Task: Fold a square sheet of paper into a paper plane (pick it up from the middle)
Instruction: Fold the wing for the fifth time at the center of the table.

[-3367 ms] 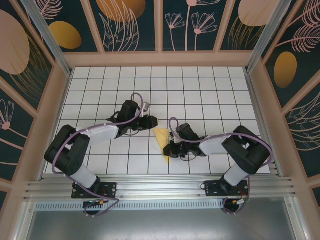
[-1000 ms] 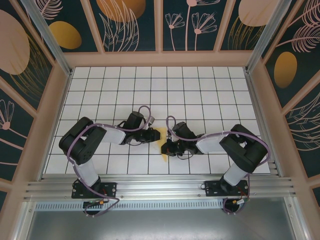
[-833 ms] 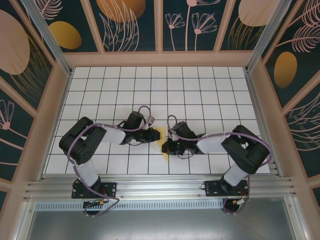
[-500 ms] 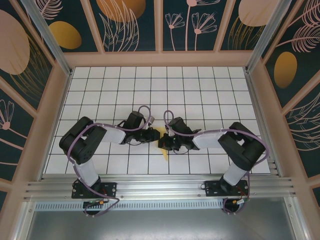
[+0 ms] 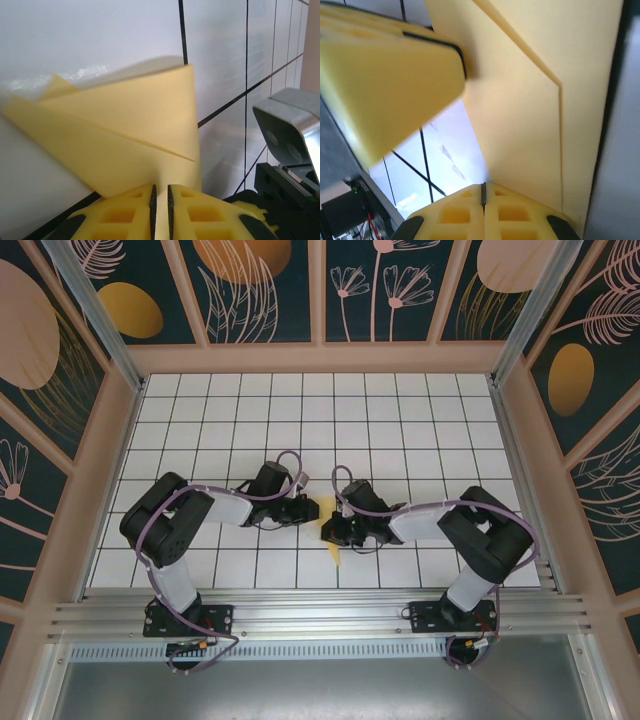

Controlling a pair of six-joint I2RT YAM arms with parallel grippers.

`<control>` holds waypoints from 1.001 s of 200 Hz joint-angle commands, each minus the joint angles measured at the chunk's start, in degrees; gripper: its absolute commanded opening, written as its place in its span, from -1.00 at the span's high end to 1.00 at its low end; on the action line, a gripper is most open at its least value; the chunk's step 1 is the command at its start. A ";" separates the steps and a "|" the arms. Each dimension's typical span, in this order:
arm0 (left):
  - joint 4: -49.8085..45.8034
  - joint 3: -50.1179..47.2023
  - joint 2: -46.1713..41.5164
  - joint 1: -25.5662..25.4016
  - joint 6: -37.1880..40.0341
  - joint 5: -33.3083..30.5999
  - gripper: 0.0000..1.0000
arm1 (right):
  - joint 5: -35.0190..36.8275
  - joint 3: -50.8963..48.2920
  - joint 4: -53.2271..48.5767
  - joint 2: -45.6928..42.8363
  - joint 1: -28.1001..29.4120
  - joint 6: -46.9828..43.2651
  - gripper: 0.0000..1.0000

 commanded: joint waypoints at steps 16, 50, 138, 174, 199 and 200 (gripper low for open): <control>-4.25 -0.13 5.80 -0.48 0.85 -8.53 0.66 | 0.30 -3.43 -1.86 -1.68 2.42 1.49 0.89; -4.42 0.36 6.00 -0.47 1.31 -7.78 0.65 | 2.19 -0.39 -3.57 0.13 2.30 -0.49 0.91; -11.42 3.49 -12.99 -0.38 1.60 -15.36 0.25 | 3.36 3.24 -4.91 1.92 1.29 -5.80 0.96; -9.45 3.10 -11.09 -0.62 -1.89 -9.73 0.55 | 3.39 2.58 -3.04 1.56 1.03 -6.48 0.96; -10.37 3.73 -9.21 -1.05 -2.64 -9.62 0.72 | 3.56 1.43 -1.38 1.30 1.03 -5.66 0.96; -10.43 3.78 -9.11 -1.06 -2.64 -9.62 0.72 | 3.57 1.37 -1.34 1.25 1.03 -5.59 0.96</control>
